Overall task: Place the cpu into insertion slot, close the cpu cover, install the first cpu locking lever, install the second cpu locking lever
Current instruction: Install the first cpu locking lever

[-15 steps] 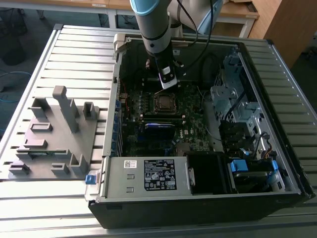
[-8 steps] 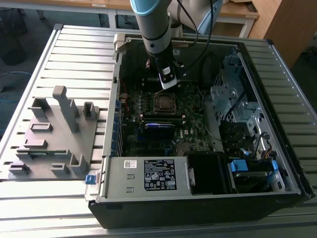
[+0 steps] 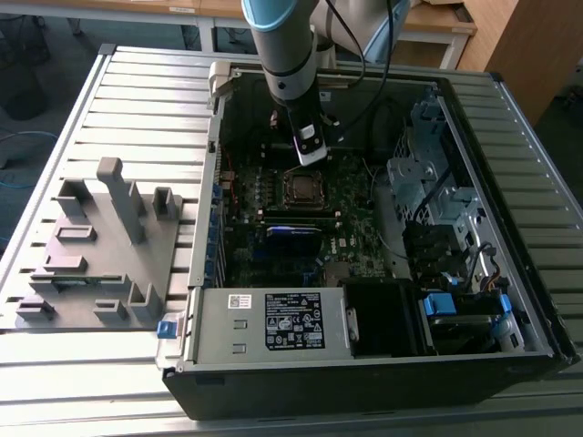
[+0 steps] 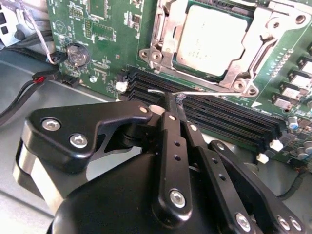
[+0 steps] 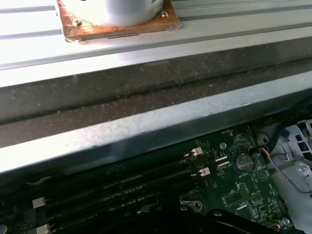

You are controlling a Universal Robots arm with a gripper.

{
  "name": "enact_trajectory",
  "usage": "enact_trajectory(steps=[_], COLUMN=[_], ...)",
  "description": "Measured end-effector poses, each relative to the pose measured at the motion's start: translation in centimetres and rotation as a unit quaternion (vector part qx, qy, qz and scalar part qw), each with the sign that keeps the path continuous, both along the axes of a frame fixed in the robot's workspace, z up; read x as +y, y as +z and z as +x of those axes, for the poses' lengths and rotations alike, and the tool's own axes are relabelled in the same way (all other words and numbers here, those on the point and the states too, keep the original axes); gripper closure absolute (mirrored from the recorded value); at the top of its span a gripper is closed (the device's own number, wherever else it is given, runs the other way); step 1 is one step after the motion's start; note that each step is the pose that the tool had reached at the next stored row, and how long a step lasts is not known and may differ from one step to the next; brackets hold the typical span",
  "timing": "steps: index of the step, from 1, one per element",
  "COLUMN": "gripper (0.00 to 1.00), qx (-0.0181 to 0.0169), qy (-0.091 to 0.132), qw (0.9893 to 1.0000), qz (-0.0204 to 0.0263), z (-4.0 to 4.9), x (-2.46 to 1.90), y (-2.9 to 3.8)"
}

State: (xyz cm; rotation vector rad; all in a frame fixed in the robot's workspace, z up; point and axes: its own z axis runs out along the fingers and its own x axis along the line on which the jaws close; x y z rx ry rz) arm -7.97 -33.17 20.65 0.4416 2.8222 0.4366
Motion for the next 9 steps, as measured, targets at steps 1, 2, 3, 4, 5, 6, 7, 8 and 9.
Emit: enact_trajectory(steps=[1,2,3,4,5,6,7,8,9], gripper=[0.90,0.90,0.90,0.90,0.90,0.90,0.90,0.90,0.90], qx=[0.0000,0.0000,-0.0001,-0.0001,-0.0001,-0.0001,0.0000,-0.0001,0.0000], qy=[0.000,0.000,-0.001,-0.002,-0.003,-0.004,-0.005,-0.006,-0.007], qw=[1.0000,1.0000,1.0000,1.0000,1.0000,1.0000,1.0000,1.0000,1.0000], qz=[-0.0001,-0.0001,-0.0001,-0.0002,-0.0004,-0.0005,-0.0007,-0.0010,-0.0012], z=[0.00,0.01,0.03,0.07,0.10,0.14,0.17,0.21,0.24], x=[0.00,0.00,0.01,0.01,0.00,0.00,0.00,0.00,0.00], y=[0.00,-0.02,-0.05,-0.09,-0.12,-0.15,-0.19,-0.22,-0.25])
